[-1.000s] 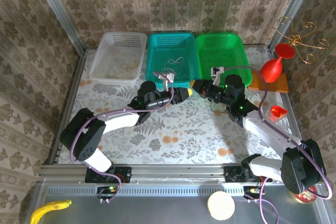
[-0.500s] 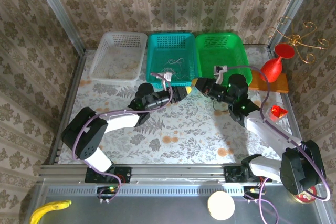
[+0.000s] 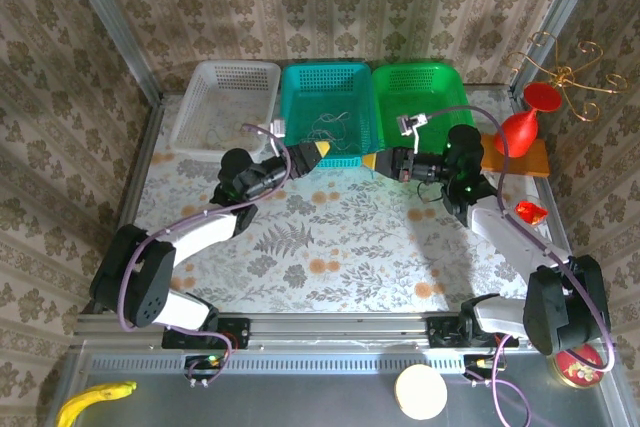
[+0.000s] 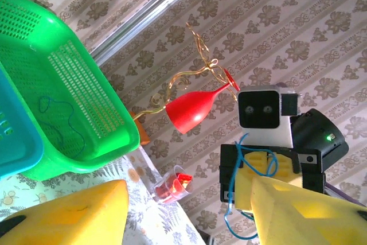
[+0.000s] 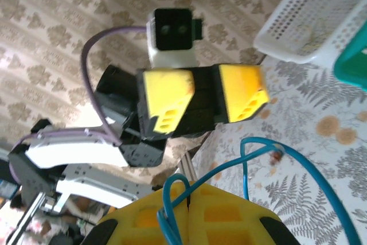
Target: Untangle the cables
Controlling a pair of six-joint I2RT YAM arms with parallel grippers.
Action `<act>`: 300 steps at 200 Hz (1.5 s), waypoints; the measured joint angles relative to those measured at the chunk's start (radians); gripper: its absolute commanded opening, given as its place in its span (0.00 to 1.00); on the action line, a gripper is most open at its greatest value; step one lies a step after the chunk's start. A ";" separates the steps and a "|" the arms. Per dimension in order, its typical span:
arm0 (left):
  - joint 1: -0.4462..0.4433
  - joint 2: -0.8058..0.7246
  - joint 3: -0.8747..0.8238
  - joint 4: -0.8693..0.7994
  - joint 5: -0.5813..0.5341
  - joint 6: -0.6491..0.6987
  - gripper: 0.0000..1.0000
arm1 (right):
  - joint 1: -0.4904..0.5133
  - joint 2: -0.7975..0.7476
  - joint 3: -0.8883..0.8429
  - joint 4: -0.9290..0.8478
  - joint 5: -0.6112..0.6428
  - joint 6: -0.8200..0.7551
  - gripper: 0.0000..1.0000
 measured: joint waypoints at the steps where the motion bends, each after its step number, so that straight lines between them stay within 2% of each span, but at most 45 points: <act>1: 0.000 0.000 0.000 0.001 0.002 0.000 0.61 | 0.001 0.000 0.001 0.000 -0.002 -0.002 0.00; 58: -0.015 -0.001 0.026 0.050 0.070 -0.076 0.67 | 0.096 0.045 0.076 -0.053 -0.053 -0.102 0.00; 96: -0.057 -0.029 0.026 0.047 0.076 -0.085 0.67 | 0.098 0.085 0.076 -0.054 -0.050 -0.108 0.00; 124: -0.076 -0.043 0.025 0.047 0.076 -0.085 0.62 | 0.102 0.087 0.076 -0.053 -0.051 -0.108 0.00; 152: -0.079 -0.043 0.020 0.047 0.075 -0.085 0.62 | 0.103 0.087 0.076 -0.053 -0.051 -0.108 0.00; 194: -0.079 -0.040 0.019 0.051 0.071 -0.086 0.67 | 0.107 0.087 0.076 -0.053 -0.051 -0.108 0.00; 300: -0.080 -0.035 -0.054 0.086 0.062 -0.116 0.69 | 0.108 0.095 0.090 -0.053 -0.043 -0.112 0.00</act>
